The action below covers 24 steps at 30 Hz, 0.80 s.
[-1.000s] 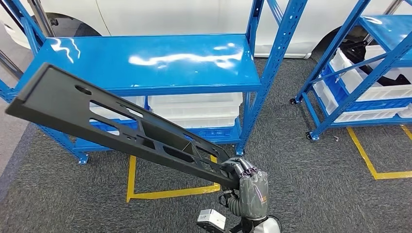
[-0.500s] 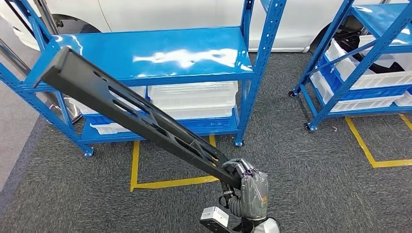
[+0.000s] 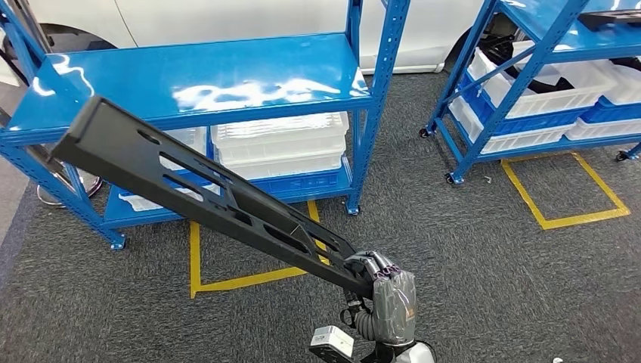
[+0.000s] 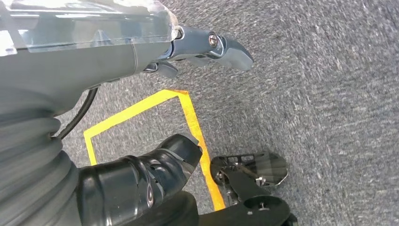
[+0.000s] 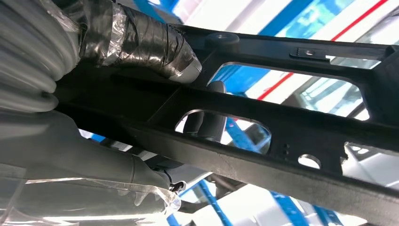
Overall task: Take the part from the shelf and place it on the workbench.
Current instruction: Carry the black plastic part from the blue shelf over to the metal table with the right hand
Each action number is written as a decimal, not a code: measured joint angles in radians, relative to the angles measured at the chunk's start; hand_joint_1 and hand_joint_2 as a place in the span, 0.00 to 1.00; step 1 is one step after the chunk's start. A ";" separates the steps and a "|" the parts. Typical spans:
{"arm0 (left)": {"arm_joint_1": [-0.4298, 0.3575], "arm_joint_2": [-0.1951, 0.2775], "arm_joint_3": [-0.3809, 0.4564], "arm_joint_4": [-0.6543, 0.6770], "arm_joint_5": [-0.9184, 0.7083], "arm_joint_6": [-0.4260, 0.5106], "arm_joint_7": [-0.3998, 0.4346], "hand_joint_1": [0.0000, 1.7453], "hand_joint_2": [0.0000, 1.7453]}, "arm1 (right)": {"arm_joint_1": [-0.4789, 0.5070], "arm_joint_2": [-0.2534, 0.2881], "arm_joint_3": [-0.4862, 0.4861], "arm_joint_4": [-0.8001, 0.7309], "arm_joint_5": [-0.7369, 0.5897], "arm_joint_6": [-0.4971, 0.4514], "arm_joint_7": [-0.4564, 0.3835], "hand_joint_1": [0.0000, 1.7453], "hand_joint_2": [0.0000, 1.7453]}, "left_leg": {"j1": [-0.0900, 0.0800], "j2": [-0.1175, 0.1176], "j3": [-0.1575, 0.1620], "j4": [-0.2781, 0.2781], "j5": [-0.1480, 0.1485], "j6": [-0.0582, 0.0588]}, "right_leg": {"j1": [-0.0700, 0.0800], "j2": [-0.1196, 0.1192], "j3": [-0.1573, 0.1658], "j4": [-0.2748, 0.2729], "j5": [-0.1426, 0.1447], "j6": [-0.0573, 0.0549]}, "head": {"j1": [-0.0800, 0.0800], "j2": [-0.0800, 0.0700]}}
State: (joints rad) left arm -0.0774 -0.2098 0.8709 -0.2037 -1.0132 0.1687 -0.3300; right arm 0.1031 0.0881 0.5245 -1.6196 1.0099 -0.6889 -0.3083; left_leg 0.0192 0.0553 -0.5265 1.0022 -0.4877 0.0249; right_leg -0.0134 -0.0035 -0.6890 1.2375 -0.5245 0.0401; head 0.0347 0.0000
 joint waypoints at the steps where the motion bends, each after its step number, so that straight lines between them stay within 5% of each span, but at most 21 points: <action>1: 0.000 0.000 0.000 0.000 0.000 0.000 0.000 0.00 1.00 | 0.000 0.000 0.000 0.000 0.000 0.000 0.000 1.00 1.00 | 0.000 0.008 0.001 0.000 0.000 -0.002 | 0.003 -0.017 0.047 -0.076 0.025 -0.006 | 0.000 0.000; 3: -0.001 0.000 0.000 0.000 0.000 0.000 0.000 0.00 1.00 | 0.000 0.000 0.001 0.000 -0.002 0.000 0.000 1.00 1.00 | -0.005 0.023 0.001 0.003 -0.001 -0.010 | 0.015 -0.054 0.113 -0.192 0.053 -0.022 | 0.000 0.000; 4: -0.001 0.000 0.000 0.000 -0.001 0.000 0.000 0.00 1.00 | 0.000 0.000 0.001 0.000 -0.003 0.000 0.000 1.00 1.00 | -0.007 0.030 0.001 0.003 -0.002 -0.015 | 0.021 -0.064 0.122 -0.214 0.052 -0.029 | 0.000 0.000; 7: -0.004 0.000 0.000 0.000 -0.002 0.000 0.000 0.00 1.00 | 0.004 -0.001 0.001 0.000 -0.008 0.000 0.000 1.00 1.00 | -0.008 0.047 0.003 0.004 -0.006 -0.031 | 0.019 -0.040 0.118 -0.224 0.060 -0.046 | -0.001 0.000; 9: -0.005 0.000 0.001 0.000 -0.003 0.000 -0.001 0.00 1.00 | 0.005 0.000 0.000 0.000 -0.012 -0.001 0.000 1.00 1.00 | -0.005 0.009 -0.019 0.056 -0.047 -0.039 | 0.012 -0.021 0.120 -0.235 0.069 -0.060 | -0.001 0.000; 12: -0.001 0.000 0.001 0.000 -0.003 0.000 -0.002 0.00 1.00 | 0.010 0.000 -0.003 0.000 -0.017 -0.001 -0.004 1.00 1.00 | -0.003 -0.045 -0.108 0.247 -0.135 -0.043 | 0.011 0.010 0.116 -0.235 0.074 -0.067 | -0.001 0.000; 14: 0.002 0.000 0.001 0.000 -0.003 0.000 -0.002 0.00 1.00 | 0.017 0.000 -0.008 0.000 -0.019 -0.001 -0.006 1.00 1.00 | -0.002 -0.049 -0.128 0.282 -0.121 -0.045 | 0.012 0.035 0.113 -0.230 0.074 -0.067 | -0.001 0.000; 17: 0.002 0.000 0.002 0.000 -0.003 0.001 -0.003 0.00 1.00 | 0.025 0.001 -0.015 -0.002 -0.024 -0.001 -0.013 1.00 1.00 | 0.003 -0.087 -0.053 0.107 -0.021 -0.043 | 0.010 0.074 0.106 -0.210 0.068 -0.058 | -0.001 0.000; 20: 0.001 0.000 0.003 0.000 -0.005 0.002 -0.007 0.00 1.00 | 0.035 0.004 -0.029 -0.013 -0.029 -0.002 -0.027 1.00 1.00 | 0.004 -0.131 -0.023 0.032 -0.008 -0.037 | 0.009 0.103 0.086 -0.193 0.069 -0.040 | 0.000 0.000; 22: 0.000 0.001 0.004 0.000 -0.006 0.002 -0.009 0.00 1.00 | 0.050 0.007 -0.044 -0.026 -0.037 -0.002 -0.040 1.00 1.00 | 0.004 -0.112 -0.023 0.028 -0.002 -0.025 | 0.006 0.112 0.078 -0.191 0.072 -0.028 | -0.001 0.000; 24: 0.000 0.001 0.005 0.000 -0.006 0.002 -0.010 0.00 1.00 | 0.066 0.012 -0.064 -0.042 -0.050 -0.003 -0.060 1.00 1.00 | 0.006 -0.088 -0.023 0.021 0.004 -0.011 | 0.006 0.074 0.058 -0.151 0.045 -0.018 | 0.003 0.000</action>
State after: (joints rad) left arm -0.0772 -0.2091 0.8758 -0.2037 -1.0189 0.1708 -0.3398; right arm 0.1689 0.0999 0.4605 -1.6611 0.9600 -0.6915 -0.3680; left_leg 0.0254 -0.0328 -0.5493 1.0231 -0.4834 0.0141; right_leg -0.0072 0.0703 -0.6310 1.0865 -0.4798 0.0223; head 0.0373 0.0000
